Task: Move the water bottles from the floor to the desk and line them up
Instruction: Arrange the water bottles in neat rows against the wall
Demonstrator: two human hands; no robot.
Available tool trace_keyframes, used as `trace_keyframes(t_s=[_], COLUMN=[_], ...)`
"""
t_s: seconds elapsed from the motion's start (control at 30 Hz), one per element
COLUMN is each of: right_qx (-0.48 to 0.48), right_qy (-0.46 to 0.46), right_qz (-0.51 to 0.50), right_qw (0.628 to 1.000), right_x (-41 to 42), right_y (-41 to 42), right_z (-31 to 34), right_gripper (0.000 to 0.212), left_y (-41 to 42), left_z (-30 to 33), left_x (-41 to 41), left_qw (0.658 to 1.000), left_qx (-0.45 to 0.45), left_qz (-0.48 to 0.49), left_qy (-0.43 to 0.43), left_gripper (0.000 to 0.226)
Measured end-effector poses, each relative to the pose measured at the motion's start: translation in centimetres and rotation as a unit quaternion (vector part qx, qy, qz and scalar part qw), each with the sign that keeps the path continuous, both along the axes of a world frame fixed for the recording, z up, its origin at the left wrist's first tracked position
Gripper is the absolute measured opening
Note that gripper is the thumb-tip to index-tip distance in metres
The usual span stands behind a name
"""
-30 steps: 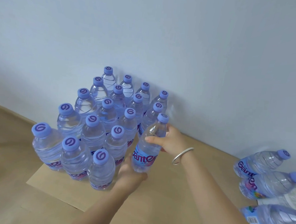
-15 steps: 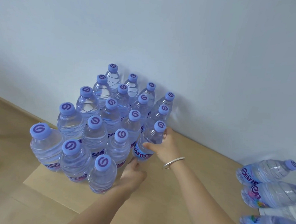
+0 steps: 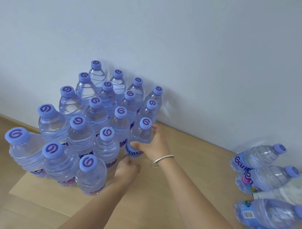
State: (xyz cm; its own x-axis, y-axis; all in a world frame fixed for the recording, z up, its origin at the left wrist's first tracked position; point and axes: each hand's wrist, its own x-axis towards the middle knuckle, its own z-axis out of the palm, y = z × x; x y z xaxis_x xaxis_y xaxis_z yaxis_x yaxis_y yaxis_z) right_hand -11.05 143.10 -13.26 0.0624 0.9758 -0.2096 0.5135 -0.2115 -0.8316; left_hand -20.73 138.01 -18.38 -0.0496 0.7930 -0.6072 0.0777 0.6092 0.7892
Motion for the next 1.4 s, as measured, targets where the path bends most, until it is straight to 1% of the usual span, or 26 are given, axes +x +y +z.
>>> trace_keyframes(t_s=[0.03,0.07,0.1,0.17,0.3,0.37,0.43,0.47,0.53,0.6,0.63,0.67,0.7,0.83,0.87,0.93,1.0,1.03,1.07,1.1,1.2,1.3,1.37,1.4], right_qx=[0.007,0.013,0.019,0.025,0.061,0.078,0.115,0.141,0.195,0.253,0.264,0.257,0.234,0.114,0.087,0.061,0.070,0.079,0.088,0.098,0.119,0.159,0.176,0.179], right_qy=[-0.003,-0.012,-0.020,-0.029,-0.017,-0.016,-0.026,-0.035,-0.074,-0.132,-0.150,-0.156,-0.156,-0.092,-0.077,-0.046,-0.026,-0.033,-0.046,-0.061,-0.079,-0.026,0.009,0.022], right_qz=[0.003,0.004,-0.001,-0.034,-0.171,-0.233,-0.305,-0.347,-0.437,-0.498,-0.515,-0.528,-0.533,-0.510,-0.509,-0.536,-0.576,-0.580,-0.569,-0.549,-0.496,-0.465,-0.440,-0.427], right_qw=[1.000,1.000,1.000,0.999,0.983,0.969,0.945,0.926,0.875,0.819,0.802,0.795,0.798,0.848,0.853,0.841,0.814,0.810,0.816,0.828,0.857,0.870,0.880,0.886], right_x=[0.4,1.0,1.8,4.2,10.8,14.3,17.6,19.0,21.2,22.9,23.6,24.2,24.8,26.4,26.6,27.0,27.3,27.2,26.9,26.5,24.9,23.4,22.4,21.8], right_y=[-0.5,-1.2,-1.9,-3.5,-6.8,-9.1,-11.8,-13.3,-16.1,-18.3,-19.1,-19.6,-19.7,-18.1,-17.6,-16.6,-16.2,-16.1,-16.1,-16.1,-16.2,-16.1,-15.7,-15.3], right_z=[0.2,0.6,0.9,1.9,3.5,4.3,4.9,5.1,5.3,5.4,5.4,5.4,5.4,5.4,5.3,4.7,4.1,3.7,3.5,3.4,3.9,5.8,7.3,7.9], right_gripper=[0.091,0.092,0.091,0.081,0.052,0.042,0.034,0.028,0.023,0.026,0.028,0.031,0.036,0.061,0.064,0.062,0.042,0.030,0.022,0.019,0.023,0.023,0.029,0.033], left_y=[0.0,-0.1,-0.2,-0.8,-2.2,-3.0,-3.9,-4.4,-5.4,-6.4,-6.9,-7.5,-7.9,-9.1,-9.2,-9.2,-8.8,-8.5,-8.2,-7.9,-7.2,-6.7,-6.5,-6.4], left_z=[0.3,0.5,0.6,1.1,1.9,2.0,2.0,2.1,2.3,2.4,2.6,2.7,2.7,2.7,2.7,2.8,2.8,2.8,2.7,2.6,2.6,2.8,3.1,3.2], left_x=[0.2,0.4,0.7,1.8,5.5,7.8,10.1,11.3,13.8,16.1,17.2,18.1,18.8,20.5,20.6,20.5,20.2,19.9,19.6,19.3,18.0,16.4,15.2,14.6], left_qw=[1.000,1.000,1.000,0.999,0.988,0.973,0.955,0.944,0.923,0.903,0.895,0.888,0.882,0.869,0.869,0.871,0.876,0.878,0.880,0.882,0.887,0.890,0.897,0.904], left_qx=[-0.003,-0.007,-0.012,-0.013,0.033,0.048,0.055,0.055,0.063,0.070,0.076,0.080,0.084,0.090,0.089,0.090,0.091,0.092,0.096,0.101,0.120,0.144,0.157,0.158], left_qz=[0.007,0.008,0.003,-0.029,-0.153,-0.225,-0.292,-0.324,-0.381,-0.423,-0.439,-0.452,-0.464,-0.486,-0.486,-0.483,-0.474,-0.469,-0.464,-0.460,-0.444,-0.431,-0.412,-0.397], left_qy=[0.008,0.011,0.013,0.006,-0.003,0.001,0.006,0.008,0.010,0.010,0.011,0.014,0.017,0.021,0.021,0.023,0.026,0.028,0.032,0.037,0.042,0.041,0.027,0.010], left_gripper=[0.027,0.031,0.040,0.051,0.041,0.047,0.049,0.049,0.049,0.048,0.048,0.048,0.048,0.046,0.045,0.044,0.045,0.047,0.050,0.053,0.070,0.092,0.104,0.106])
